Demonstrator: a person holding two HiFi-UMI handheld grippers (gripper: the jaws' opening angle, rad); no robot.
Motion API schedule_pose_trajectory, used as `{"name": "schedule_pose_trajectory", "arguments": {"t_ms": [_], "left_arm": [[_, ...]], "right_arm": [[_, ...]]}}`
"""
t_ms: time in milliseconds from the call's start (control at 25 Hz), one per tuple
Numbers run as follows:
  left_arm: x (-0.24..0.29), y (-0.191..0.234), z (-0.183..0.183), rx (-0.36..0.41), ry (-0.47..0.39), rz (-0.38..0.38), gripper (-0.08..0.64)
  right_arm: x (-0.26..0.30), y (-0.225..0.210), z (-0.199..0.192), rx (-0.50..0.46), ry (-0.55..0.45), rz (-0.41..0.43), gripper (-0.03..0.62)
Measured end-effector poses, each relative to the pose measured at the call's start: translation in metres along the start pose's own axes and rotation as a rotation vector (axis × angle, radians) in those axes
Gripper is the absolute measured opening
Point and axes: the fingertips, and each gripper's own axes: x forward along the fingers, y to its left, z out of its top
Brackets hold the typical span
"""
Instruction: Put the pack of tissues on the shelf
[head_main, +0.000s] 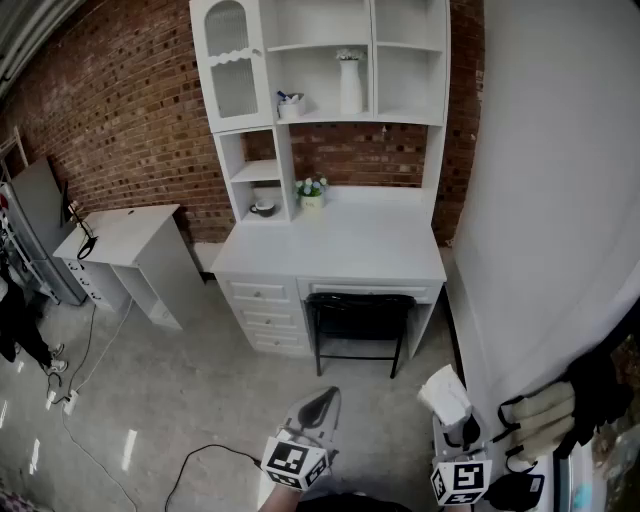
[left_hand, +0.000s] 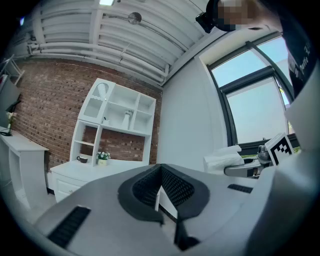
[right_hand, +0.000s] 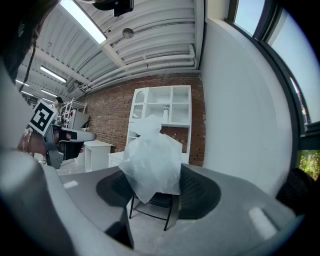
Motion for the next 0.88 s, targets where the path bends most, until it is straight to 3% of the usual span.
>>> {"name": "schedule_pose_trajectory", "arguments": {"t_ms": [360, 560, 880], "left_arm": [[-0.007, -0.01, -0.012, 0.008, 0.03, 0.003, 0.011], [-0.014, 0.009, -0.014, 0.023, 0.033, 0.053, 0.011], [0.002, 0.025, -0.007, 0.103, 0.023, 0.058, 0.011]], "right_arm": [[-0.006, 0.004, -0.013, -0.003, 0.028, 0.006, 0.221], [-0.008, -0.008, -0.015, 0.037, 0.02, -0.015, 0.227], [0.007, -0.014, -0.007, -0.028, 0.012, -0.038, 0.233]]}}
